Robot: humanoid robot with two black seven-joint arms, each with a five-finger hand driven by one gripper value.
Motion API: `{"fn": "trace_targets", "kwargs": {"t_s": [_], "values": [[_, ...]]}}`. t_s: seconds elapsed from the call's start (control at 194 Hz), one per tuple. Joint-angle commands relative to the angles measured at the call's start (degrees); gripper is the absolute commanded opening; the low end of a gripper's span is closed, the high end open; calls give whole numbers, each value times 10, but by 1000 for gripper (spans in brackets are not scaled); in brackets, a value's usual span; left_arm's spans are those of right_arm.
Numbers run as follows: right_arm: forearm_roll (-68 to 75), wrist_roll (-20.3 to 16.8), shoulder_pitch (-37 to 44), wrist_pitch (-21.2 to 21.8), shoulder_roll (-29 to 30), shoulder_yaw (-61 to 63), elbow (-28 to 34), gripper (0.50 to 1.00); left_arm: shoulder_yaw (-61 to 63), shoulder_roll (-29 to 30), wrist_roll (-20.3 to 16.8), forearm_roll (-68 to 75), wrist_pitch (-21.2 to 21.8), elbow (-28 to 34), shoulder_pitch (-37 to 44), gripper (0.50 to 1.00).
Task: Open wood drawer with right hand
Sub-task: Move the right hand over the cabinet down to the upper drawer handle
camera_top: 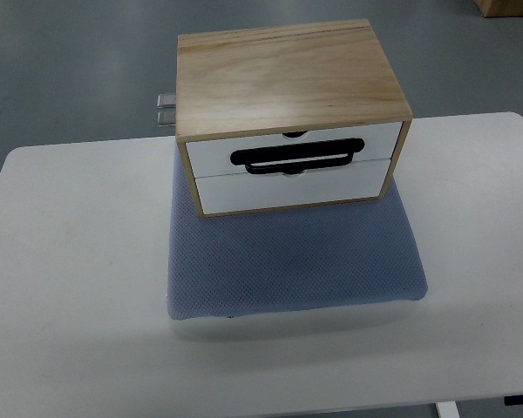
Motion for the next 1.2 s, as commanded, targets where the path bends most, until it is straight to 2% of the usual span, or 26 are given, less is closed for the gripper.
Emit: {"fn": "trace_targets", "kwargs": {"t_s": [0.0,0.113,0.201,0.432,0.623,0.772,0.896,1.195], "values": [[-49,0,84,12,-28,-88,60,940,0,0,0,0,0,0,0,1000],[-92,0,162,57,-36,-158,100,940,0,0,0,0,0,0,0,1000],[-141,-8,237,126,-31,-220,121,940,0,0,0,0,0,0,0,1000],[-235,-26,359,258,17,-280,185,940,0,0,0,0,0,0,0,1000],[-262,-57,404,259,65,-284,257,940,0,0,0,0,0,0,0,1000],[-267,-86,406,259,116,-292,284,940,0,0,0,0,0,0,0,1000],[-266,-86,402,259,149,-300,285,940,0,0,0,0,0,0,0,1000],[-260,-86,365,259,156,-300,312,940,0,0,0,0,0,0,0,1000]]}}
